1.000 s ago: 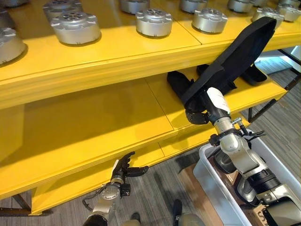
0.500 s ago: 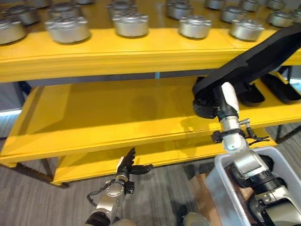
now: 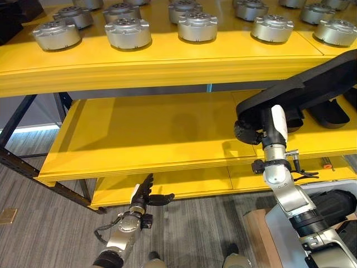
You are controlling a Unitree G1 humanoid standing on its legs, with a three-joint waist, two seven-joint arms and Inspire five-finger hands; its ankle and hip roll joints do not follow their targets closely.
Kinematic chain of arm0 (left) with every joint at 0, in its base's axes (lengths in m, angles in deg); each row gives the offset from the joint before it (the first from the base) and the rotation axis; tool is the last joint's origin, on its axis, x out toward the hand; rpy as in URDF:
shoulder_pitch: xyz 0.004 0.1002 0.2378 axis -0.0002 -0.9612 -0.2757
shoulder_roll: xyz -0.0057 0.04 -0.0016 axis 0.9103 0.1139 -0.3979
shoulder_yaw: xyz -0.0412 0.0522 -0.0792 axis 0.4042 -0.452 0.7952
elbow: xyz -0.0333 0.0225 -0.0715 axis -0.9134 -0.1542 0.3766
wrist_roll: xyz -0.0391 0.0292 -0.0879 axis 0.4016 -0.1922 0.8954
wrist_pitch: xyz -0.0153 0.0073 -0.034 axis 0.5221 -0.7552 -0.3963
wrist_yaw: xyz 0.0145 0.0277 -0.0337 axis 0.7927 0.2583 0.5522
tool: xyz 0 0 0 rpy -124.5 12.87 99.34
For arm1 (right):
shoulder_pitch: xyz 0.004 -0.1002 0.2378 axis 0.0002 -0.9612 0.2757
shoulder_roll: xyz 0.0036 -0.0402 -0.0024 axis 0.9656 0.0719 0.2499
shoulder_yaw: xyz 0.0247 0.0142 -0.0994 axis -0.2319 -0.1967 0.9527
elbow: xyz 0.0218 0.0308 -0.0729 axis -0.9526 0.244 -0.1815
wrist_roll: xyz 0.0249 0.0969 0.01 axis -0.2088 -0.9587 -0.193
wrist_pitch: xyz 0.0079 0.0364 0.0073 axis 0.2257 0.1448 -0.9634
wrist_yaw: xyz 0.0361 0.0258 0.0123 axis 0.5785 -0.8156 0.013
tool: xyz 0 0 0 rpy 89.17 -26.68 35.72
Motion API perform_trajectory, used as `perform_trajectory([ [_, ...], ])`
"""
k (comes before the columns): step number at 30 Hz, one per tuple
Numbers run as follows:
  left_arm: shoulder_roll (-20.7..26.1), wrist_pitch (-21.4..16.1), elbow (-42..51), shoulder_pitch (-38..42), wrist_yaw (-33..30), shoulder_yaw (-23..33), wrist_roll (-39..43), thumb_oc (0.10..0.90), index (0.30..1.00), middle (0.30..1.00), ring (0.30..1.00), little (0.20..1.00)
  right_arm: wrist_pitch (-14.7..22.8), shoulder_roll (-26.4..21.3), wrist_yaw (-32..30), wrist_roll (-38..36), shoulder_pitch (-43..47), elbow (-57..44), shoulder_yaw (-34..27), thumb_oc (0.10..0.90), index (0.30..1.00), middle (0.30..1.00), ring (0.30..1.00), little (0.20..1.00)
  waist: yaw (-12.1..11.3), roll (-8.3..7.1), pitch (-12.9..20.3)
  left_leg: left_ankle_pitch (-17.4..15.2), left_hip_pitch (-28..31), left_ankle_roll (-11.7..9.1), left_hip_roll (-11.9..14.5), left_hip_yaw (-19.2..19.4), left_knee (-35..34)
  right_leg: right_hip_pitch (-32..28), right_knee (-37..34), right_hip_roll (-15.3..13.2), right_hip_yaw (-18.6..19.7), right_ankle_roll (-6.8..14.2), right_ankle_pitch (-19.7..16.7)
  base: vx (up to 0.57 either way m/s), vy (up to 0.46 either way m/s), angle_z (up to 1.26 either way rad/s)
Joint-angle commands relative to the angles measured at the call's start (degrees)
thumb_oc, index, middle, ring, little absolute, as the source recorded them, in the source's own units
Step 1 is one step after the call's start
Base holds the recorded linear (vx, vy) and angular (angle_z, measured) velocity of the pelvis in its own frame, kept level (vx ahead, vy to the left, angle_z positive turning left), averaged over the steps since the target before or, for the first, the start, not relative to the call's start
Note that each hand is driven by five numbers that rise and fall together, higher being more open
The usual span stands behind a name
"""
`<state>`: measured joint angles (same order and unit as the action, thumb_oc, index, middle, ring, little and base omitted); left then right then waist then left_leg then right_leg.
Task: Move parts from the plastic box to the shelf.
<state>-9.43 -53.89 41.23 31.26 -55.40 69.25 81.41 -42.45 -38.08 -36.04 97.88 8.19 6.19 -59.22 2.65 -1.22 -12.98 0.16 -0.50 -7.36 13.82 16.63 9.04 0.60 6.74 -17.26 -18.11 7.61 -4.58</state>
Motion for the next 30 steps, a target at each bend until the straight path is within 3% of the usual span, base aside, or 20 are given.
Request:
perform_trajectory([
  [1,1.5,-3.9,3.8,2.8,-0.5,-1.0,-1.8,0.900,1.000,1.000,1.000,1.000,5.3,-0.2,-5.7,-1.3,7.1,-3.4,-6.0,0.400,0.300,0.300,0.300,0.300,-1.3,-1.02,5.8,-2.1,1.0,0.7,1.4,1.7,3.0,-1.1,4.9,-2.9,0.3,1.3,4.5,0.01,0.035,-0.11],
  [14,2.4,-2.8,4.8,0.9,-0.6,-0.6,-3.3,0.900,1.000,1.000,1.000,1.000,7.1,3.1,-11.3,-7.6,4.9,-2.9,-10.6,0.400,0.300,0.300,0.300,0.300,-0.6,-0.98,5.6,-4.6,0.5,1.3,0.6,2.4,5.6,-0.6,5.1,-4.0,1.4,2.1,3.7,0.00,0.015,-0.03],
  [30,3.0,-2.9,5.1,-0.2,-1.0,-0.1,-3.3,0.900,1.000,1.000,1.000,1.000,7.9,6.4,-10.5,-11.7,7.2,-1.1,-7.6,0.400,0.300,0.300,0.300,0.300,-0.8,-0.65,3.6,-5.6,-0.2,1.7,0.3,2.4,7.3,0.1,6.2,-4.6,1.8,2.3,3.6,0.00,0.003,-0.01],
])
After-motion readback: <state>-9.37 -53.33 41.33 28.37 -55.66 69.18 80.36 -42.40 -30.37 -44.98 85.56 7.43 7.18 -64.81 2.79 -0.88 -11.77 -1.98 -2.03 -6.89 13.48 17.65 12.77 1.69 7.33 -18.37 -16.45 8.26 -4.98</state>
